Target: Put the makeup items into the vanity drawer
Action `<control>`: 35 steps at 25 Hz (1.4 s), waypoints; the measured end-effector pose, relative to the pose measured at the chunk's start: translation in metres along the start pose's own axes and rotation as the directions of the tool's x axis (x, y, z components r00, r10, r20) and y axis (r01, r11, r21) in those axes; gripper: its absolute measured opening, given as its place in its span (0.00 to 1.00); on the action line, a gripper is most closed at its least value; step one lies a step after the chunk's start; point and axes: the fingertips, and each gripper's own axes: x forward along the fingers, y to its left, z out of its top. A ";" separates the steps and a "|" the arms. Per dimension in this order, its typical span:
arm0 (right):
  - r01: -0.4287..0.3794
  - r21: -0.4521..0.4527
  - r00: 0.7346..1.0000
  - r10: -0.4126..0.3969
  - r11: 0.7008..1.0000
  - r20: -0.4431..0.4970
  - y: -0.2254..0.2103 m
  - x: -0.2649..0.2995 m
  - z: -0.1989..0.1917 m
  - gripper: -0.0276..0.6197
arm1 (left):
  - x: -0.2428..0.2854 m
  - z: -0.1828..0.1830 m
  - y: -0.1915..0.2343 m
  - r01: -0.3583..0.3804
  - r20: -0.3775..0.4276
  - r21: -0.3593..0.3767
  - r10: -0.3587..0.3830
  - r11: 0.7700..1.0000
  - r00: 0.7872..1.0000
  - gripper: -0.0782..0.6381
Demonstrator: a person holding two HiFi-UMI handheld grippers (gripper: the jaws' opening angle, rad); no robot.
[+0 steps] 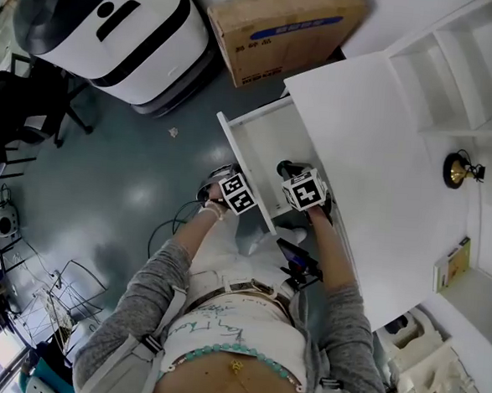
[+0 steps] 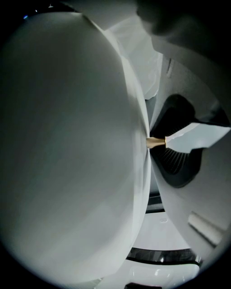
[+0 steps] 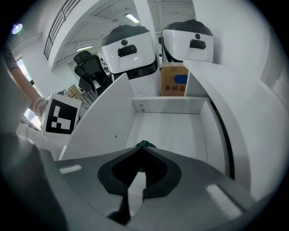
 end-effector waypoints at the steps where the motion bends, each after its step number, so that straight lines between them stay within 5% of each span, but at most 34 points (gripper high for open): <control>1: 0.001 0.000 1.000 -0.001 1.000 -0.002 0.000 0.002 0.000 0.09 | 0.000 0.000 0.000 0.000 0.000 0.000 0.000 1.000 1.000 0.22; 35: -0.023 -0.025 0.997 0.021 0.999 -0.078 -0.011 0.075 -0.025 0.08 | 0.000 -0.002 -0.001 0.001 -0.002 0.002 -0.001 1.000 1.000 0.22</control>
